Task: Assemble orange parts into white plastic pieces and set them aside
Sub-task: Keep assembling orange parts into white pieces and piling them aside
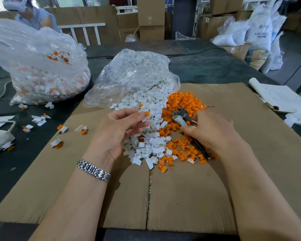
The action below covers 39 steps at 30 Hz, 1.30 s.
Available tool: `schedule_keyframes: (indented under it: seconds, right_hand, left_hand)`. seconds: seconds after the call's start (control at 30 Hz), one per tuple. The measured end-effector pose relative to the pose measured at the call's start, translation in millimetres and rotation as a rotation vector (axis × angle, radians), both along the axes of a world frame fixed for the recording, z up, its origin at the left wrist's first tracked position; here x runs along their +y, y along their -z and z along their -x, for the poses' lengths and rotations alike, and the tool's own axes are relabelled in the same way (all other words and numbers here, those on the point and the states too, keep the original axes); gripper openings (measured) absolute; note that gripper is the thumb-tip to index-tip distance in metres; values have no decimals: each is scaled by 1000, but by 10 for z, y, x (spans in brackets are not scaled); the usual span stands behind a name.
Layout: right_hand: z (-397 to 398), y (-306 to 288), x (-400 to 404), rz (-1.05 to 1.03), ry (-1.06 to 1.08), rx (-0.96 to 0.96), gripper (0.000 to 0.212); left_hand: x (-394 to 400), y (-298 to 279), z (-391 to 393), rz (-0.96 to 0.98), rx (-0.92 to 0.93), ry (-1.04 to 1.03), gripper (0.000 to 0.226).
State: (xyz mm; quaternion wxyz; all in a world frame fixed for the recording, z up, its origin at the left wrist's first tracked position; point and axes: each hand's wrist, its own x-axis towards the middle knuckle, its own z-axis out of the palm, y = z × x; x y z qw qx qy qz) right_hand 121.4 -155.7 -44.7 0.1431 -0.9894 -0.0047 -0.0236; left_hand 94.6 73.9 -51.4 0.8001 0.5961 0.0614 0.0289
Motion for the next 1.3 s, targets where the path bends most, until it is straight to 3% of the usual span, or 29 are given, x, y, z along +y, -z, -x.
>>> schedule_keyframes:
  seconds: [0.1,0.27,0.4,0.5,0.53,0.67,0.77,1.03,1.3]
  right_hand:
    - [17,-6,31,60,-22,-52,43]
    - [-10,-64,55,84,-41,-79,38]
    - [7,-281,8,-249,-48,-76,40]
    - [119,-480,12,-546,-151,128,13]
    - [149,-511,34,-538,-212,199,6]
    - [230,-542,209,-529,-343,413,18]
    - [269,-542,318,-540,-370,457,19]
    - [302,-445,446,-473,-428,385,32]
    - [369,-305,595,-343,-364,162,47]
  left_hand:
    - [-8,-4,4,23,-1,-14,12]
    - [-14,-23,18,53,-4,-43,26]
    - [-18,-35,35,40,-25,-27,25]
    - [-10,-37,40,52,-37,-22,14]
    - [-10,-40,45,58,-44,-19,9]
    - [-12,-64,68,72,-85,-24,5]
    - [-14,-77,73,74,-97,-24,6]
    - [6,-43,56,46,-92,-26,7]
    - [-19,-45,57,15,-49,-12,5]
